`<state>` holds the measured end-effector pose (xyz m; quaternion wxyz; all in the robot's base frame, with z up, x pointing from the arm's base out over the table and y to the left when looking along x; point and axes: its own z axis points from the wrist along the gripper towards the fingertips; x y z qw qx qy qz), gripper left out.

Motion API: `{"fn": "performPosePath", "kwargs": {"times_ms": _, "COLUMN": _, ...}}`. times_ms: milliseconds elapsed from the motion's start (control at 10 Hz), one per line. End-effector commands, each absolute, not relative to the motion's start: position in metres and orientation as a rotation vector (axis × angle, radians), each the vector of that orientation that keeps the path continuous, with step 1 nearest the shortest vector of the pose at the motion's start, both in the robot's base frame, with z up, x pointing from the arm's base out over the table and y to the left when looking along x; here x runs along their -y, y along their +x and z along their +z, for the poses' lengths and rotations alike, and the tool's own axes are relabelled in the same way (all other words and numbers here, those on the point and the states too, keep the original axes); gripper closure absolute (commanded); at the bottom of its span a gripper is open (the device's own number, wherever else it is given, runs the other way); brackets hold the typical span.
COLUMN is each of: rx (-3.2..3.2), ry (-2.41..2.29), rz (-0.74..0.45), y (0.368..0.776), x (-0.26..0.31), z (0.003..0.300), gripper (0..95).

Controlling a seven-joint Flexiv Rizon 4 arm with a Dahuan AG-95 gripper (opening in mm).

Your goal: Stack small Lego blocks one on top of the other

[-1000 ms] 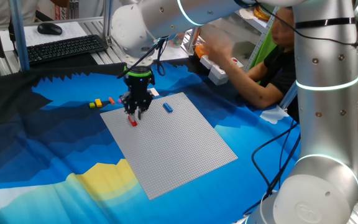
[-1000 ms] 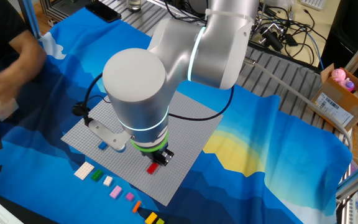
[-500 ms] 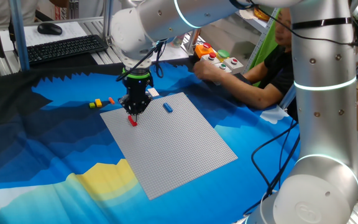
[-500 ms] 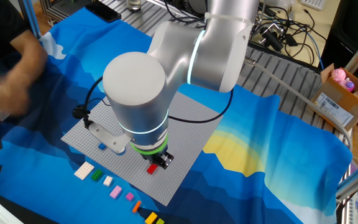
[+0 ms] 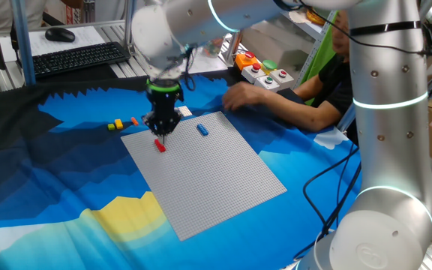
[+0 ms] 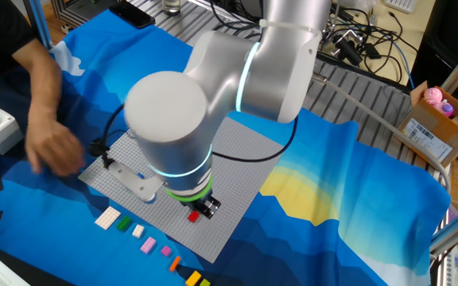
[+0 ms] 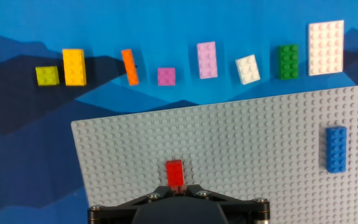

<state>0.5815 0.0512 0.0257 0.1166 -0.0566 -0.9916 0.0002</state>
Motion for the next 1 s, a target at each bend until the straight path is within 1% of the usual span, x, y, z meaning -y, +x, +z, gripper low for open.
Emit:
{"fn": "performPosePath", "kwargs": {"times_ms": 100, "rx": 2.920, "ry": -0.167, "rz": 0.005, "y": 0.579, "x": -0.050, "z": 0.023, "gripper": 95.0}}
{"fn": "performPosePath", "kwargs": {"times_ms": 300, "rx": 2.925, "ry": -0.171, "rz": 0.003, "y": 0.580, "x": -0.052, "z": 0.017, "gripper": 95.0}}
{"fn": "performPosePath", "kwargs": {"times_ms": 500, "rx": 2.947, "ry": -0.176, "rz": 0.005, "y": 0.578, "x": -0.055, "z": 0.004, "gripper": 95.0}}
{"fn": "performPosePath", "kwargs": {"times_ms": 600, "rx": 2.949, "ry": -0.173, "rz": 0.006, "y": 0.578, "x": -0.055, "z": 0.005, "gripper": 95.0}}
{"fn": "performPosePath", "kwargs": {"times_ms": 800, "rx": 2.931, "ry": -0.169, "rz": 0.009, "y": 0.580, "x": -0.054, "z": 0.021, "gripper": 95.0}}
{"fn": "performPosePath", "kwargs": {"times_ms": 1000, "rx": 2.945, "ry": -0.164, "rz": 0.028, "y": 0.585, "x": -0.053, "z": 0.025, "gripper": 95.0}}
